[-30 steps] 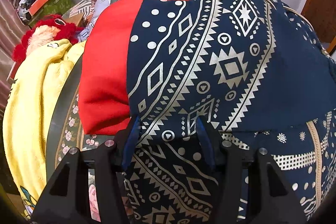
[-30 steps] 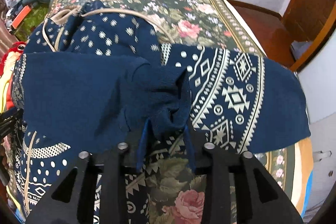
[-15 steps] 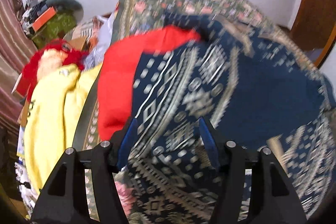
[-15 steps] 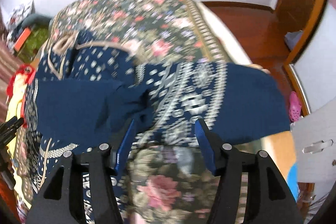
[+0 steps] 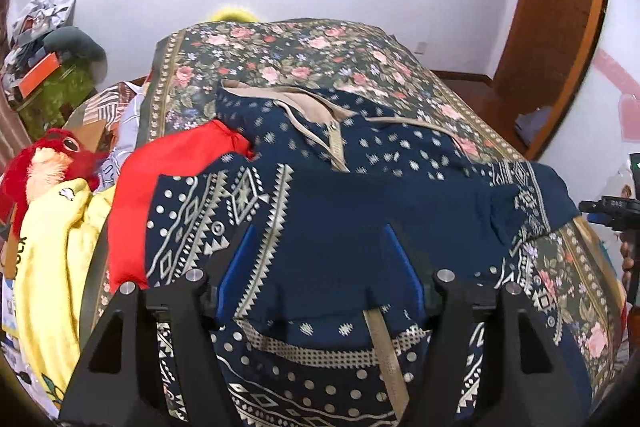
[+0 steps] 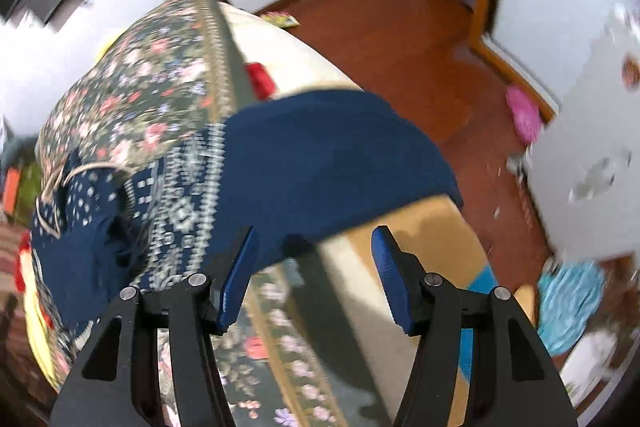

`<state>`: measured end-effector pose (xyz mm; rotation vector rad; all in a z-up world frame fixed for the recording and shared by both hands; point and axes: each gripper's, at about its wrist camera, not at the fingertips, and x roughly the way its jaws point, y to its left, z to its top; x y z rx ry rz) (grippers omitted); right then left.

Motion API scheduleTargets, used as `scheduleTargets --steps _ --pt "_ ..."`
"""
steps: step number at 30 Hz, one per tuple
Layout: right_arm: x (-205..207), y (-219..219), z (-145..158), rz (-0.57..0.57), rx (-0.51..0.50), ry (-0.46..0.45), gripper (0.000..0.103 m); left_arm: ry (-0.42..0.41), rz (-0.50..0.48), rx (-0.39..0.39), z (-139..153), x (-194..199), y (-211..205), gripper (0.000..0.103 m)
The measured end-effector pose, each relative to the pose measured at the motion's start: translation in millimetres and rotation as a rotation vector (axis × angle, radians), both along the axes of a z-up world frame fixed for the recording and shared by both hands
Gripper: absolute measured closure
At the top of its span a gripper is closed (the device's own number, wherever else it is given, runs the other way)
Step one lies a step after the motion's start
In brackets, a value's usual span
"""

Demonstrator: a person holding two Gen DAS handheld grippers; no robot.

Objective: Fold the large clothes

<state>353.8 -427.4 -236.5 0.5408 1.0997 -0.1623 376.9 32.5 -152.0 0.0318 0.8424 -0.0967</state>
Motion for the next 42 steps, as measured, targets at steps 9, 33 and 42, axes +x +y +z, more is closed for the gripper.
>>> scheduleTargets --steps 9,33,42 --pt "21 -10 -22 -0.064 0.076 -0.018 0.045 0.028 0.033 0.025 -7 -4 11 0.038" --pt "48 14 57 -0.015 0.032 -0.261 0.093 0.074 0.048 -0.019 -19 -8 23 0.038" --pt "43 130 130 0.312 -0.128 -0.440 0.094 0.078 0.065 -0.023 -22 -10 32 0.038"
